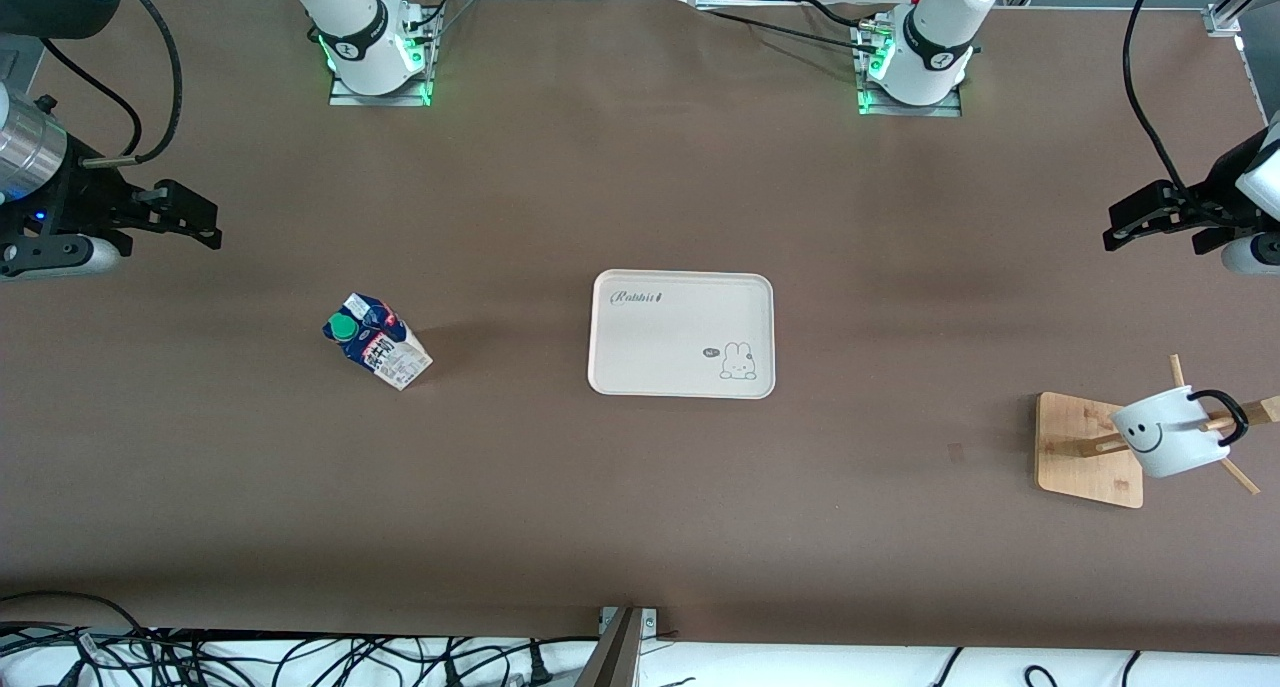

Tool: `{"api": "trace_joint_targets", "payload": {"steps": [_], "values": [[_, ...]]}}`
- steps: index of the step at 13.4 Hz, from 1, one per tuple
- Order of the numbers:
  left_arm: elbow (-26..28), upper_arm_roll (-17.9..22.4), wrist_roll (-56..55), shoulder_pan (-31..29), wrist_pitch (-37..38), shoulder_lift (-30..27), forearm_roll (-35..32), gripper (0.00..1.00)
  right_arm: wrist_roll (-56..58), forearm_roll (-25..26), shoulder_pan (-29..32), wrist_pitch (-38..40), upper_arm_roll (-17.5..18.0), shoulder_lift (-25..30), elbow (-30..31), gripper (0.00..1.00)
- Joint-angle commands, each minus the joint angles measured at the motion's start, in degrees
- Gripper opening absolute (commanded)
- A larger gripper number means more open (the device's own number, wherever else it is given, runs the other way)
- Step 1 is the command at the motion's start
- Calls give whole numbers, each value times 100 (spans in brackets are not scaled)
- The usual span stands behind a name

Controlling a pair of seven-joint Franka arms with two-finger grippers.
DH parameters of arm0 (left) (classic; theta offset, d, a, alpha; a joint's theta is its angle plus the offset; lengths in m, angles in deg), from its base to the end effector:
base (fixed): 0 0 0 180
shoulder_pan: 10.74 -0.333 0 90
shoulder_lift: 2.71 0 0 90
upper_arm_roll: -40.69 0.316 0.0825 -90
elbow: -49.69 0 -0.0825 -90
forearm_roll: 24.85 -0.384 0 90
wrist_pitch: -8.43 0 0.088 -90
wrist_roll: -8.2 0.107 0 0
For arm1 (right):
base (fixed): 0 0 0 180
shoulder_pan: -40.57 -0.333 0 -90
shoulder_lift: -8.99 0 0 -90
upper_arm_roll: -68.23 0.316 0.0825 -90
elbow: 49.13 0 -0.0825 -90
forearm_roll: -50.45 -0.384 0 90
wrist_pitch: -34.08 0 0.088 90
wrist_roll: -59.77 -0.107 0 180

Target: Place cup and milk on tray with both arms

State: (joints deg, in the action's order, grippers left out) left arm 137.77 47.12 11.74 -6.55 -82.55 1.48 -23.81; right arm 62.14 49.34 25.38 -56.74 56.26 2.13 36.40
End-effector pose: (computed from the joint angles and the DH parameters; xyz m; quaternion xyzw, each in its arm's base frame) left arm 0.5775 0.0183 0.6007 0.9999 -0.0112 -0.0108 0.0055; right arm 0.5896 0.0426 0.5953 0.9987 0.0491 -0.0124 0.0028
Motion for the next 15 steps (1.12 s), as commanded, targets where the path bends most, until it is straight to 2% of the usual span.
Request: {"api": "trace_joint_targets", "payload": {"steps": [1, 5, 8, 10, 13, 15], "values": [[-80, -10, -55, 4, 125, -50, 80, 100, -9, 137, -19, -6, 10, 18, -10, 100], [-124, -10, -55, 4, 125, -41, 36, 100, -52, 252, -63, -15, 19, 18, -10, 100], [-124, -1, -63, -5, 125, -32, 45, 100, -8, -38, -28, -93, -16, -122, -19, 100], [-124, 7, -72, -14, 125, -32, 106, 100, 9, 5, -45, -216, -7, -324, -19, 100], [-133, 7, -72, -14, 107, 12, 115, 100, 35, 15, -72, -287, 2, -1009, -10, 100], [-124, -1, -63, -5, 116, 12, 98, 100, -200, -108, -246, -392, 37, -1071, -10, 100]]}}
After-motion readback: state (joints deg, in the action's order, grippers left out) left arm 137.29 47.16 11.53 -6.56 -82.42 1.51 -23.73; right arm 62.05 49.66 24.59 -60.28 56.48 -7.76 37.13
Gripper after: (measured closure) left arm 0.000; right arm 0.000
